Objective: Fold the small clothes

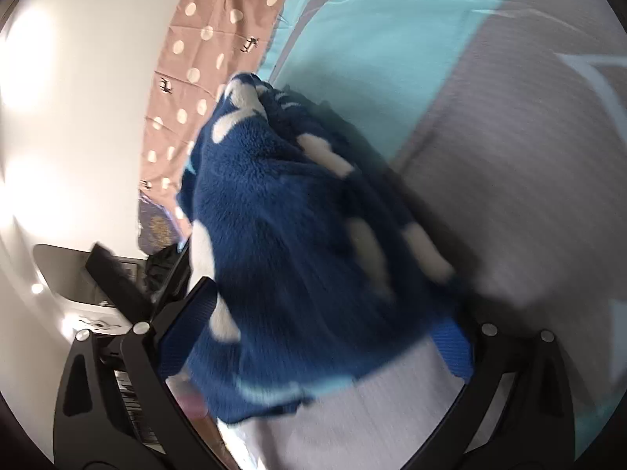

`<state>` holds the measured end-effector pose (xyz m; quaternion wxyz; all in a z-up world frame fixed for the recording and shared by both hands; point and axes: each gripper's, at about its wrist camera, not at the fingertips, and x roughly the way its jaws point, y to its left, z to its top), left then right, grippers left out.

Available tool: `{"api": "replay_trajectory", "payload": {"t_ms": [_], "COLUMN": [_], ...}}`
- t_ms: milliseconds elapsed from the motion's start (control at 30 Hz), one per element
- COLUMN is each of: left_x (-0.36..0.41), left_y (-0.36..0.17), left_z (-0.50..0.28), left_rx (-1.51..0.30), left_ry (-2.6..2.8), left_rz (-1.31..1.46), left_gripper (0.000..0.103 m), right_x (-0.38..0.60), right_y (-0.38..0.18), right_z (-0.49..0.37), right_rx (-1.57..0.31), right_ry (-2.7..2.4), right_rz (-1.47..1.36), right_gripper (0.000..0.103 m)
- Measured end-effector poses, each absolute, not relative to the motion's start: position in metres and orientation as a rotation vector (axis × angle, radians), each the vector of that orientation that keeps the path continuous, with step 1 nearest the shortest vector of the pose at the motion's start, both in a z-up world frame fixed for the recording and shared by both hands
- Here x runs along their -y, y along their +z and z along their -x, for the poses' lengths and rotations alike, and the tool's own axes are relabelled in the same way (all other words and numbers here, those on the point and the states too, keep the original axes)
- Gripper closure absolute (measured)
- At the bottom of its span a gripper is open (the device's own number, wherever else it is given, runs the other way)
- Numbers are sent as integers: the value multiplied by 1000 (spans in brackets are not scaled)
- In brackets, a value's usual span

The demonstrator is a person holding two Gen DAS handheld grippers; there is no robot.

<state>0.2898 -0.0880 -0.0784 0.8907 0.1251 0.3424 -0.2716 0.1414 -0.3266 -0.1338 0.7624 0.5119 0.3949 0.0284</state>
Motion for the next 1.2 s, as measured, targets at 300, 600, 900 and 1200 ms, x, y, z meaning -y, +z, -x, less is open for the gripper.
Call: {"api": "replay_trajectory", "payload": {"t_ms": [300, 600, 900, 1200], "left_x": [23, 24, 32, -42], "left_y": [-51, -115, -19, 60], "left_z": [-310, -393, -403, -468], "left_rx": [-659, -939, -744, -568], "left_ry": [-567, -724, -714, -401], "left_rz": [143, 520, 262, 249], "left_gripper": [13, 8, 48, 48], "right_x": [326, 324, 333, 293], "right_y": [-137, -136, -37, 41], "right_z": [-132, -128, -198, -429], "right_rx": [-801, -803, -704, -727], "right_ry": [83, 101, 167, 392], "right_rz": [-1037, -1001, -659, -486], "right_gripper": [14, 15, 50, 49]}}
